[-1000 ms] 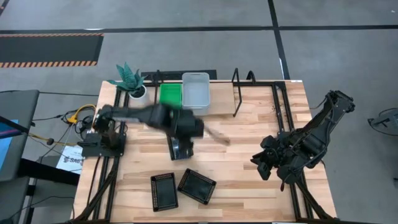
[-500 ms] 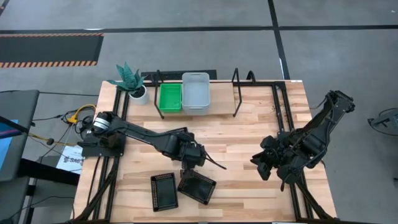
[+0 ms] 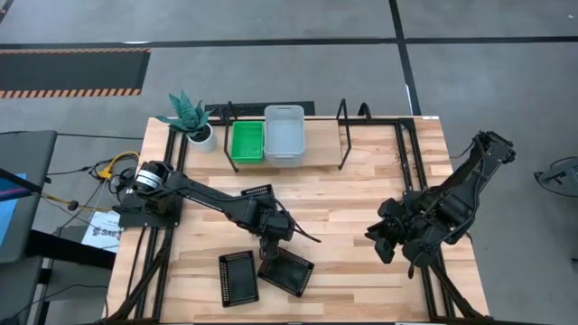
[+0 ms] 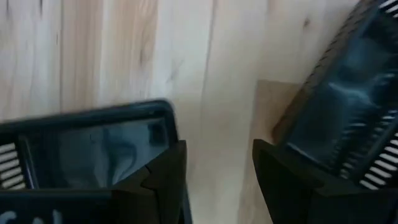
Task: Stack baskets on shelf by color
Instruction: Put the top black bin on the shelf
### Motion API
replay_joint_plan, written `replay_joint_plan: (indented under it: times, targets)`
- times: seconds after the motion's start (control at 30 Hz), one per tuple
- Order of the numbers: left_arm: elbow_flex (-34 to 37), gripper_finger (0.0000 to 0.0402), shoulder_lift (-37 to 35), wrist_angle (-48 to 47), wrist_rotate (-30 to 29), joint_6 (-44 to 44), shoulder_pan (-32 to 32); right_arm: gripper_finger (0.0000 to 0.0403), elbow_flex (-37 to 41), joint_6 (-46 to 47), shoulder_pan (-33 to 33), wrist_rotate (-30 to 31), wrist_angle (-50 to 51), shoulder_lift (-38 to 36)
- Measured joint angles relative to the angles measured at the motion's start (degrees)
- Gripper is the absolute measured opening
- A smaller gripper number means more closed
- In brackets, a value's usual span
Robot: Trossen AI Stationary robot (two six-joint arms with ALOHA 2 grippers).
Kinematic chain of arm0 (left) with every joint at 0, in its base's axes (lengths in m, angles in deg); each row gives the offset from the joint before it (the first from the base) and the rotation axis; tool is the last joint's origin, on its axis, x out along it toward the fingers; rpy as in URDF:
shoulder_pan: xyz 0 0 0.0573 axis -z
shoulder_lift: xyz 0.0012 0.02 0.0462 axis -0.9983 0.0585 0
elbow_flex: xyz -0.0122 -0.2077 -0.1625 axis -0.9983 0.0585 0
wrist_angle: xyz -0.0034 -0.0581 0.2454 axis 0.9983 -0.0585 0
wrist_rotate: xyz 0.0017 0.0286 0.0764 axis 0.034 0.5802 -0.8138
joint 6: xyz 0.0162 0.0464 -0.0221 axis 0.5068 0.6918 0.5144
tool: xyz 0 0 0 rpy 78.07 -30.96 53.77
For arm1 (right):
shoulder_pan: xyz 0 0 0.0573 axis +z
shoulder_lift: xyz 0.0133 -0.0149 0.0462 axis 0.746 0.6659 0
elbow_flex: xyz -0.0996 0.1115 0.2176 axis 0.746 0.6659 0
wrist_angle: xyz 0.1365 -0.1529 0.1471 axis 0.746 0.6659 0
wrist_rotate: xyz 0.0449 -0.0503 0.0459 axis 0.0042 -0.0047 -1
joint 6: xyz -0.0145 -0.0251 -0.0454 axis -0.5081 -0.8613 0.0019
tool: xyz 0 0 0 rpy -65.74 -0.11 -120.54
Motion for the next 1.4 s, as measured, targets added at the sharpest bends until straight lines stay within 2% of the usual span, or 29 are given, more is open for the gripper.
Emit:
replay_joint_plan:
  times: [0.23,0.4,0.53,0.7,0.83,0.93,1.17,1.4]
  targets:
    - [2.69,0.0172,0.00,0.54,-2.42,-2.43,-0.10,0.0118,0.00,-0.14,0.00,-0.04,0.60,0.00]
    - [6.29,0.0164,0.00,1.98,0.13,-4.53,-0.40,0.0118,0.00,-0.07,0.00,-0.09,0.96,0.00]
    - [7.92,0.0116,0.00,2.90,0.52,-6.25,-0.60,0.0118,0.00,0.03,0.00,-0.15,1.01,0.00]
    - [7.76,0.0015,0.00,4.12,0.47,-7.10,-0.70,0.0118,0.00,0.03,0.00,-0.15,0.72,0.00]
    - [7.70,0.0004,0.00,5.01,0.87,-7.28,-0.72,0.0118,0.00,0.08,0.00,-0.15,0.50,0.00]
    - [5.56,0.0002,-0.46,4.66,2.25,-7.52,-0.72,0.0118,0.00,0.04,0.00,-0.15,-0.39,0.00]
    - [-4.31,0.0000,-4.13,4.39,2.53,-5.25,-1.63,0.0118,0.00,0.03,0.00,-0.02,-0.27,0.00]
    - [-18.41,0.0000,-5.86,6.12,1.88,5.51,-3.22,0.0118,0.00,0.03,-0.02,0.11,-0.28,0.00]
